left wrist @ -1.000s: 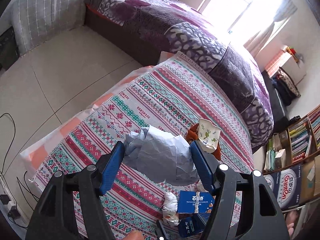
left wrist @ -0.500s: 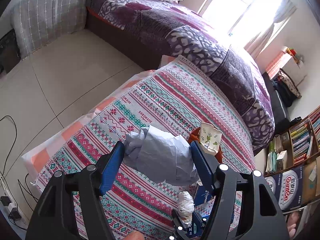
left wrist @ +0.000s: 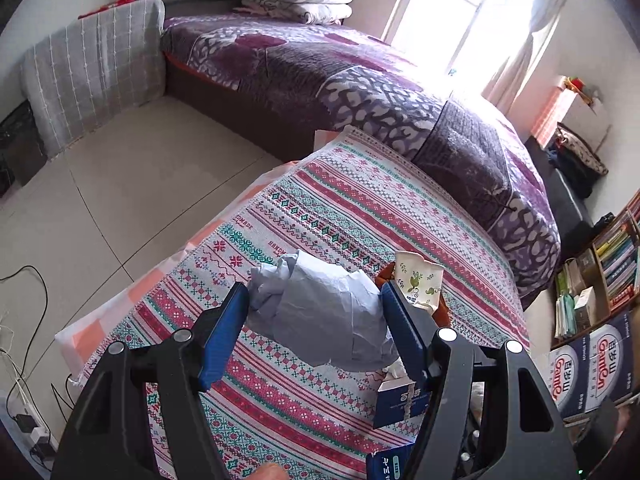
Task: Collect trash
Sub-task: 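Grasp the white plastic bag with the right tool while the left tool holds the grey bag, then carry both bags toward the white bin with both tools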
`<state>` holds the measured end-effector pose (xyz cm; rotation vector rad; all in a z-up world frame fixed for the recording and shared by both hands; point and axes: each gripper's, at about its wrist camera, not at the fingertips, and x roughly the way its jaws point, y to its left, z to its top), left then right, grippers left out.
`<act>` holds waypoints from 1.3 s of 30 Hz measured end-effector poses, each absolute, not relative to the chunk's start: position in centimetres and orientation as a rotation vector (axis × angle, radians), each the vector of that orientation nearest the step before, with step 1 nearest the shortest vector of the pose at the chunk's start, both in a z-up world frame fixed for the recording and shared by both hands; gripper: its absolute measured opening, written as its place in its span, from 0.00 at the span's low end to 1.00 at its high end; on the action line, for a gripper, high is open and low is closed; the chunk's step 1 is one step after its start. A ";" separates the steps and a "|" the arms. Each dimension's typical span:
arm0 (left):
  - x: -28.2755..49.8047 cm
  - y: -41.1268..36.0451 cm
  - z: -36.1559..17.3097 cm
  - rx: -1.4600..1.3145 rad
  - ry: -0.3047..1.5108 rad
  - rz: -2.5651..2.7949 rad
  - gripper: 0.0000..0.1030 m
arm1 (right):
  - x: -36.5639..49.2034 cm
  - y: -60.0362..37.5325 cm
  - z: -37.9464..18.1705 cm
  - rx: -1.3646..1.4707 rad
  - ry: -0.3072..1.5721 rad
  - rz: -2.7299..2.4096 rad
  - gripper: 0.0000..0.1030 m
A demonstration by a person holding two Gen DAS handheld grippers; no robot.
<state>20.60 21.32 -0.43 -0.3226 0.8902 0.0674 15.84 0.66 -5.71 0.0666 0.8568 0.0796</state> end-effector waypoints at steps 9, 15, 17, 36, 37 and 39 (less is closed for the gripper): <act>19.2 16.6 -0.4 -0.139 0.784 0.128 0.65 | 15.9 -2.9 -4.5 0.091 0.785 -0.101 0.32; 18.4 13.3 -0.7 -0.029 0.724 0.153 0.65 | 15.8 -4.8 -3.9 0.111 0.755 -0.194 0.32; 18.1 12.2 -0.7 0.004 0.704 0.156 0.65 | 15.7 -5.3 -3.7 0.108 0.747 -0.216 0.32; 16.8 6.3 -0.8 0.072 0.679 0.074 0.65 | 14.4 -9.8 -2.7 0.116 0.724 -0.321 0.33; 16.8 6.0 -0.8 0.073 0.680 0.069 0.65 | 14.3 -10.0 -2.6 0.117 0.723 -0.325 0.33; 16.6 5.5 -0.8 0.076 0.680 0.059 0.65 | 14.2 -10.4 -2.5 0.117 0.721 -0.335 0.33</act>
